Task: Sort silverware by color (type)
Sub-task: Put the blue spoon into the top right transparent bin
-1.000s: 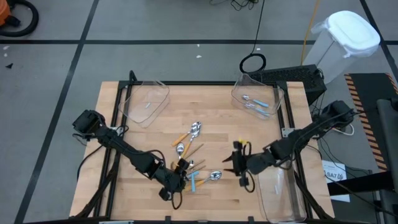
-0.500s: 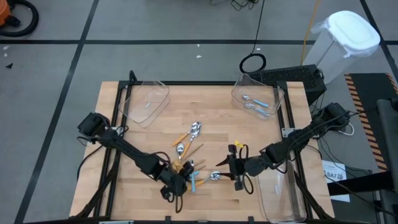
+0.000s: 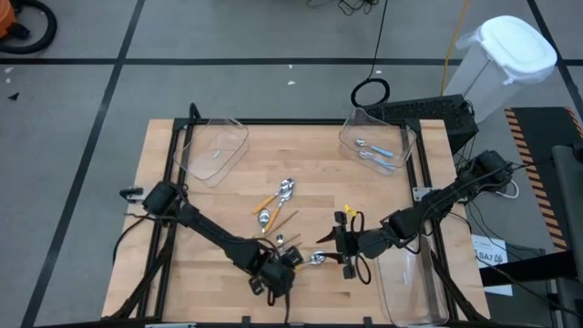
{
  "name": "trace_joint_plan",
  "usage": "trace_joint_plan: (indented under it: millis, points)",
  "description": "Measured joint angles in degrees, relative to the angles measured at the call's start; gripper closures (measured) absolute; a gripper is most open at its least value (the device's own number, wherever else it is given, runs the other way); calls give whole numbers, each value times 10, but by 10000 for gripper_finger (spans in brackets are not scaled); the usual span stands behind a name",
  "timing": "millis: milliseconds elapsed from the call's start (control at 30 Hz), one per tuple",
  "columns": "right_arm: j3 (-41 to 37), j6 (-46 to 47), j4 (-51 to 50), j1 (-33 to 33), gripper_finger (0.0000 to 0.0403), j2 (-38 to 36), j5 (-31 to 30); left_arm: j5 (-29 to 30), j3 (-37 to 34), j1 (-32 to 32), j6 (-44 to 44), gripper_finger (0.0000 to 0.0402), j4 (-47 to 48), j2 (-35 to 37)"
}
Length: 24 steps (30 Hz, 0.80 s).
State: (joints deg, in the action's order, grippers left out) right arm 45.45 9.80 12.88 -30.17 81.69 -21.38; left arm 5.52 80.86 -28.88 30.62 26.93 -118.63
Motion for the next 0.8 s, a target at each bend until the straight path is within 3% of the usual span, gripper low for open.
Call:
trace_joint_plan:
  millis: [400,800]
  points:
    - [0,0,-12,0,255,0,-13,-1,46,12,4,225,80,-10]
    - [0,-4,-12,0,255,0,-13,-35,46,36,7,337,74,-10]
